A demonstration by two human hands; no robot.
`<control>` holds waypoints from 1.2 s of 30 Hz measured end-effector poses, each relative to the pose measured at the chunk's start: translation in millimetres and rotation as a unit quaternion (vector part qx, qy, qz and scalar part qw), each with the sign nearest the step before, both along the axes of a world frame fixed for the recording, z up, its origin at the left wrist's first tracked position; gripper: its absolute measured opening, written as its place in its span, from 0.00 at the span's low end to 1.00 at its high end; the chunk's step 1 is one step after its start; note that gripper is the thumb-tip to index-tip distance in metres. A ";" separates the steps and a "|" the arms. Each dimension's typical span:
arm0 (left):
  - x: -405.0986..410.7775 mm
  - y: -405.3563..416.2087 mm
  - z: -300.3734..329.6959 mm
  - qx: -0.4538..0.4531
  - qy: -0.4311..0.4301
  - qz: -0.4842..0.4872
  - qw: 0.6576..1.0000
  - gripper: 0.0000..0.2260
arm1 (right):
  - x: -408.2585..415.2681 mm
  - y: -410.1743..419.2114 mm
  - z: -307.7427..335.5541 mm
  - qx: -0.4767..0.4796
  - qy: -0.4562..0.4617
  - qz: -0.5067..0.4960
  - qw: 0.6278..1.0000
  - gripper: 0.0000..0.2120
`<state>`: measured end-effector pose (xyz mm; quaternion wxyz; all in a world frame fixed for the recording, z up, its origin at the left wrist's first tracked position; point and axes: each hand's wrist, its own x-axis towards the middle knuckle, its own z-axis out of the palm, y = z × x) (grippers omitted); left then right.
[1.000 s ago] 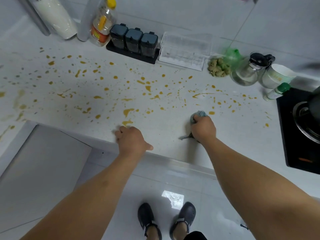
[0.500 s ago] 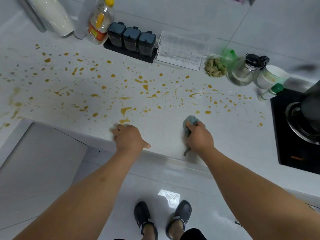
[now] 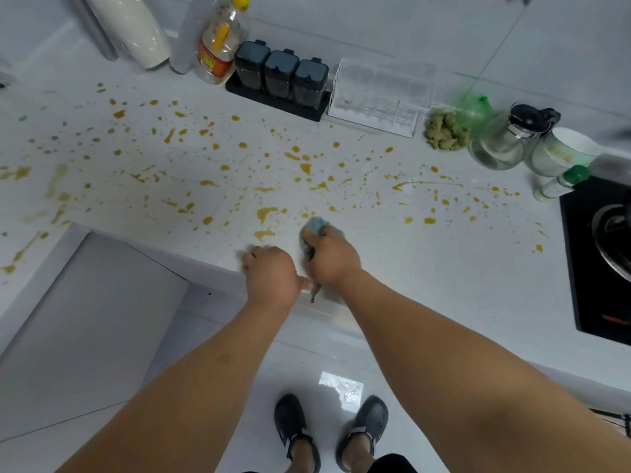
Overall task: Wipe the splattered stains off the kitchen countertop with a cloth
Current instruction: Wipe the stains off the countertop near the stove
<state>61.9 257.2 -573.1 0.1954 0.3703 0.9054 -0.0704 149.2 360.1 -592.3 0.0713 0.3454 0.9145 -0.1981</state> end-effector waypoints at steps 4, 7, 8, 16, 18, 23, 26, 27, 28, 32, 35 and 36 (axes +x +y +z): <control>-0.5 -4.9 5.8 -0.004 0.043 -0.085 0.995 0.10 | -11.6 -21.5 -1.5 -0.010 0.038 0.082 0.996 0.11; -1.9 -5.6 7.0 0.001 0.009 -0.035 0.999 0.37 | 15.4 -9.7 -1.9 -0.042 0.034 0.030 0.998 0.21; -3.2 -6.1 8.4 0.004 -0.021 -0.010 1.000 0.47 | 30.3 -2.1 -3.1 -0.038 0.036 0.008 0.999 0.23; -1.6 -4.5 16.2 0.009 -0.088 0.036 0.995 0.55 | 164.8 80.3 8.6 -0.006 -0.079 -0.264 0.961 0.31; -0.6 -5.2 14.8 0.015 -0.079 0.037 0.996 0.55 | 169.5 82.3 10.0 0.022 -0.114 -0.296 0.948 0.30; -2.2 8.5 22.7 -0.047 -0.058 0.018 0.997 0.58 | 122.1 41.8 13.6 -0.001 -0.067 -0.226 0.972 0.27; 2.5 30.5 37.8 -0.106 -0.049 -0.017 0.993 0.38 | 103.3 2.1 9.2 -0.014 -0.050 -0.131 0.990 0.28; 7.8 35.6 43.4 -0.107 -0.028 -0.048 0.993 0.23 | 101.8 -9.5 7.4 -0.015 -0.049 -0.108 0.993 0.29; 17.9 44.8 50.3 -0.106 -0.002 -0.083 0.991 0.12 | 107.7 -14.3 7.8 -0.014 -0.048 -0.095 0.994 0.29; 58.8 82.1 66.5 -0.066 0.009 -0.164 0.984 0.07 | 153.5 -5.5 7.0 -0.012 -0.057 -0.116 0.992 0.30; 91.2 111.2 61.7 -0.019 -0.048 -0.158 0.986 0.07 | 203.3 24.6 8.9 -0.012 -0.068 -0.181 0.981 0.29; 102.2 118.1 58.3 -0.009 -0.064 -0.151 0.986 0.05 | 219.8 35.4 10.2 -0.014 -0.073 -0.200 0.977 0.29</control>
